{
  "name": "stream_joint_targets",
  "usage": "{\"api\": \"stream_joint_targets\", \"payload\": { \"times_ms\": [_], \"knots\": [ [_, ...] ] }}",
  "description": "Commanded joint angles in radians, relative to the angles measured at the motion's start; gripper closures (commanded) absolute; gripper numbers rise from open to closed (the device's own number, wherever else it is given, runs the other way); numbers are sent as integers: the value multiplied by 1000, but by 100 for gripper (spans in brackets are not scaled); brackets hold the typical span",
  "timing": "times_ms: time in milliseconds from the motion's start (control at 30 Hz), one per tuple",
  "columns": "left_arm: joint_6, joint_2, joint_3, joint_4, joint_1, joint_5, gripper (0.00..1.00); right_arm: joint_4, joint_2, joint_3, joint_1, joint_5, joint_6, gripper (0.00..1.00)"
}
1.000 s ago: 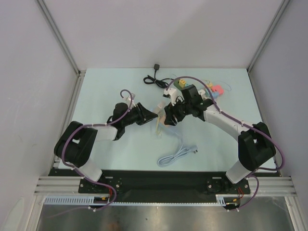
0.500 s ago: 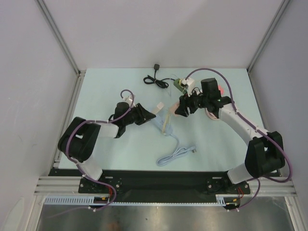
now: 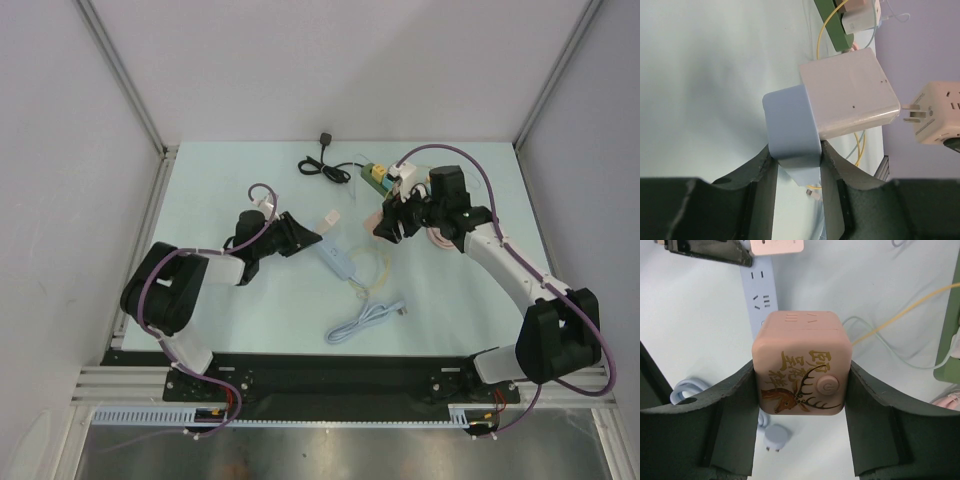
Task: Pull the plug off the socket
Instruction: Remove the plug from the socket.
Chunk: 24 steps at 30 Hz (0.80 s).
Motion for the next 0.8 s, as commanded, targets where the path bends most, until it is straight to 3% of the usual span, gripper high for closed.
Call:
{"api": "stream_joint_targets", "payload": {
  "times_ms": [0,33,133,233,333,567,667,767],
  "knots": [
    [69,-93,3,73,32,18,76,62,-84,-19,-18,-100,-4,100],
    [71,-106,3,70,33,23,61,66,-90,-27,-21,-125,-5,100],
    [80,-164,-4,53,38,21,37,90,-110,-57,-24,-194,-5,100],
    [103,-227,-9,19,41,18,22,115,-136,-83,-33,-235,-1,100],
    [141,-280,-7,-41,44,13,14,153,-166,-112,-47,-284,27,100],
    [266,-472,-58,-81,36,9,8,309,-202,-203,-81,-392,160,100],
    [370,-544,-81,-73,-8,6,1,444,-203,-255,-87,-442,281,100],
    [528,-638,-104,-50,-86,-25,0,544,-195,-287,-87,-458,384,100]
  ]
}}
